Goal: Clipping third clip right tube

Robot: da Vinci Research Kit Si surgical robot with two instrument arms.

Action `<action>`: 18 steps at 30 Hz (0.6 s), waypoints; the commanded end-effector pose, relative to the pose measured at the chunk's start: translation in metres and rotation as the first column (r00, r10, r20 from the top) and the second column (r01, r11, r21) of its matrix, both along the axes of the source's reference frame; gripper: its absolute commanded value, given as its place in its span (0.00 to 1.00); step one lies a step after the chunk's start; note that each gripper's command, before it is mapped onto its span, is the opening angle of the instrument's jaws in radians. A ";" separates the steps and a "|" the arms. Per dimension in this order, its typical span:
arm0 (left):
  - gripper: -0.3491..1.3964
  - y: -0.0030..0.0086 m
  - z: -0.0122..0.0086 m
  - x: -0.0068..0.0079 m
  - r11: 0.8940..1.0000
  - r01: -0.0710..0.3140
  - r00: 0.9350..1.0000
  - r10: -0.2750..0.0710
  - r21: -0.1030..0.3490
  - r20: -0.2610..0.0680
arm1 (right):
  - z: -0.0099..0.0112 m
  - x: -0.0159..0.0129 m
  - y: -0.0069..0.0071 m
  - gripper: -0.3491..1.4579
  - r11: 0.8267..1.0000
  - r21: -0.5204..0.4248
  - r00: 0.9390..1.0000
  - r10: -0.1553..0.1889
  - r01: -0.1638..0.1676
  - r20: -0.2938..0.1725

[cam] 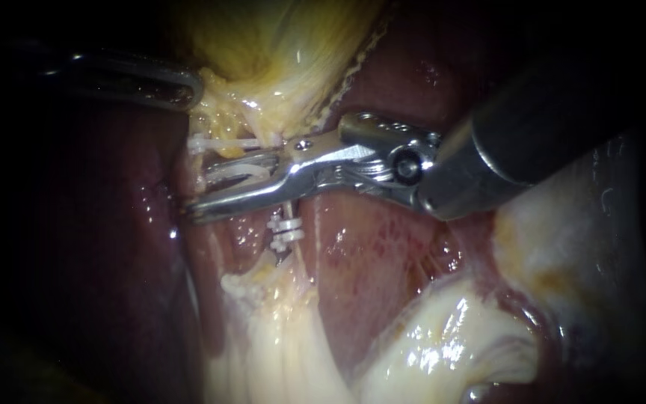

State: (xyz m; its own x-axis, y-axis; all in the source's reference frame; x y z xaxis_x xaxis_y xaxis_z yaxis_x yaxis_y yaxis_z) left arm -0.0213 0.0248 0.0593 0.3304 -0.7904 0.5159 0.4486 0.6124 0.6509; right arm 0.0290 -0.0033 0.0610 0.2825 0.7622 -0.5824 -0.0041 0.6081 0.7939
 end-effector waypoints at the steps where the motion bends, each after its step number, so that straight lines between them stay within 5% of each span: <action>1: 0.00 0.0000 0.0000 0.0000 1.000 -0.001 1.000 0.001 0.000 0.000 | -0.0002 -0.0002 0.0000 0.47 1.000 -0.018 0.999 -0.010 0.011 0.032; 4: 0.00 0.0000 0.0000 0.0000 1.000 -0.001 1.000 0.001 0.000 0.001 | -0.0007 -0.0009 -0.0001 0.47 0.995 -0.088 0.995 -0.029 0.037 0.095; 7: 0.00 0.0000 0.0000 0.0000 1.000 -0.001 1.000 0.001 0.000 0.001 | -0.0016 -0.0017 0.0001 0.47 0.995 -0.097 0.994 -0.015 0.026 0.110; 14: 0.00 -0.0001 -0.0001 0.0001 1.000 -0.001 1.000 0.001 0.000 0.001 | -0.0046 -0.0043 0.0010 0.47 0.995 -0.092 0.995 -0.034 0.043 0.091; 18: 0.00 -0.0001 -0.0001 0.0001 1.000 -0.001 1.000 0.001 0.000 0.000 | -0.0063 -0.0061 0.0014 0.47 0.995 -0.063 0.997 -0.070 0.072 0.033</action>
